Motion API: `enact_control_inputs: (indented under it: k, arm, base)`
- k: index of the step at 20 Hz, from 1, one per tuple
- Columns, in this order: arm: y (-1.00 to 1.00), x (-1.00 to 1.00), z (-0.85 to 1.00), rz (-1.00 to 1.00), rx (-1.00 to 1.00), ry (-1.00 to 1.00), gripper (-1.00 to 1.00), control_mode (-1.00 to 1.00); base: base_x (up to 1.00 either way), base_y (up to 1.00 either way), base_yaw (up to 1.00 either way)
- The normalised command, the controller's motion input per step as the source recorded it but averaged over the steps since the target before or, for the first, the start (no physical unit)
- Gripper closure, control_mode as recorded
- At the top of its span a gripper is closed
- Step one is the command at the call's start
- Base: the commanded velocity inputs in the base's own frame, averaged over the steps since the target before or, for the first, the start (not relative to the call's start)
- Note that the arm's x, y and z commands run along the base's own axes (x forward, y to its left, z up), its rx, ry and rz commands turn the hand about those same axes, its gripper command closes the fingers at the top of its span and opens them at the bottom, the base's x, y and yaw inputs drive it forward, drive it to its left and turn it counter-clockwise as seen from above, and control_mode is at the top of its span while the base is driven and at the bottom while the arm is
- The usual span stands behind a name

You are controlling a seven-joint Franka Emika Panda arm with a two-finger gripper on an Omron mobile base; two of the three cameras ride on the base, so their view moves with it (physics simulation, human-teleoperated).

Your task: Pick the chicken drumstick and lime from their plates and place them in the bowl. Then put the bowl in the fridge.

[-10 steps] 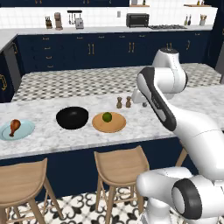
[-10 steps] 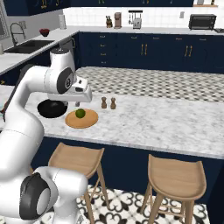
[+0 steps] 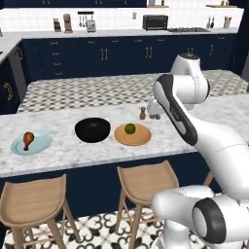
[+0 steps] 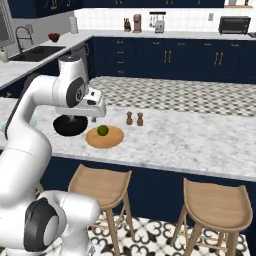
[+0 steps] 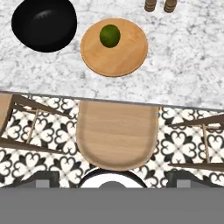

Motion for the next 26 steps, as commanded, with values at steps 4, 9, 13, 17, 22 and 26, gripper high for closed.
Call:
enact_control_inputs:
  k: [4,9,13,17,22,26]
  arm:
    - [0.00,0.00,0.00,0.00,0.00,0.00,-1.00,1.00]
    - [0.00,0.00,0.00,0.00,0.00,0.00,-1.00,1.00]
    - [0.00,0.00,0.00,0.00,0.00,0.00,-1.00,1.00]
    - [0.00,0.00,0.00,0.00,0.00,0.00,-1.00,1.00]
    - [0.00,0.00,0.00,0.00,0.00,0.00,-1.00,1.00]
    - [0.00,0.00,0.00,0.00,0.00,0.00,-1.00,1.00]
  base:
    - [0.00,0.78,-0.01]
    - [0.00,0.75,0.00]
    - [0.15,0.58,0.00]
    - [0.41,0.37,0.00]
    - [0.81,0.03,0.00]
    - [0.89,0.00,0.00]
